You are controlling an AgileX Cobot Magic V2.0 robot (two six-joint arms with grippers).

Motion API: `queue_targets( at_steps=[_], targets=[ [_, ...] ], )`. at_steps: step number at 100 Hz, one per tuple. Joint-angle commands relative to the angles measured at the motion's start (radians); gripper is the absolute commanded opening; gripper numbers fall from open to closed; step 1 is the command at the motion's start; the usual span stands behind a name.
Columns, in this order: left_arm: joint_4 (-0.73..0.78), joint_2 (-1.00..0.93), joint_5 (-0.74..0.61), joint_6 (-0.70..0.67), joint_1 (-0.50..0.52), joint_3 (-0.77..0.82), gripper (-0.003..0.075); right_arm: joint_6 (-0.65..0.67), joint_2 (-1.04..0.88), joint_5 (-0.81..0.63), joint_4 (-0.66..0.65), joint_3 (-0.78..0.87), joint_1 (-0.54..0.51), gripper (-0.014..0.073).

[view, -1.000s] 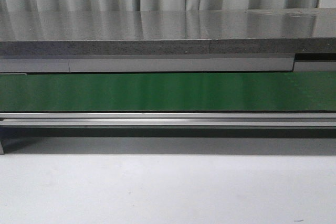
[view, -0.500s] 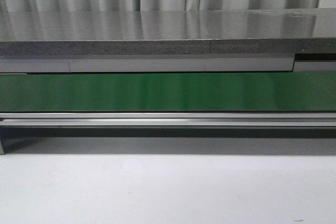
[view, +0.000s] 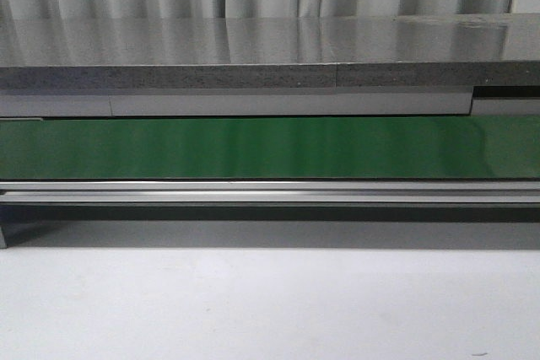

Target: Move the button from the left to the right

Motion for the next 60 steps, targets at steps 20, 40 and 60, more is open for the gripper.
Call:
queue_targets(
  at_steps=[20,40,60],
  targets=[
    [-0.015,0.013,-0.072,-0.004,-0.009,-0.027,0.0005,-0.007,-0.099,-0.090,-0.015,0.098,0.003,-0.0068],
    [-0.015,0.013,-0.072,-0.004,-0.009,-0.027,0.0005,-0.007,-0.111,-0.117,-0.015,0.153,0.003,-0.0068],
    [-0.015,0.013,-0.072,-0.004,-0.009,-0.027,0.0005,-0.015,-0.111,-0.119,-0.015,0.153,0.003,-0.0068]
  ],
)
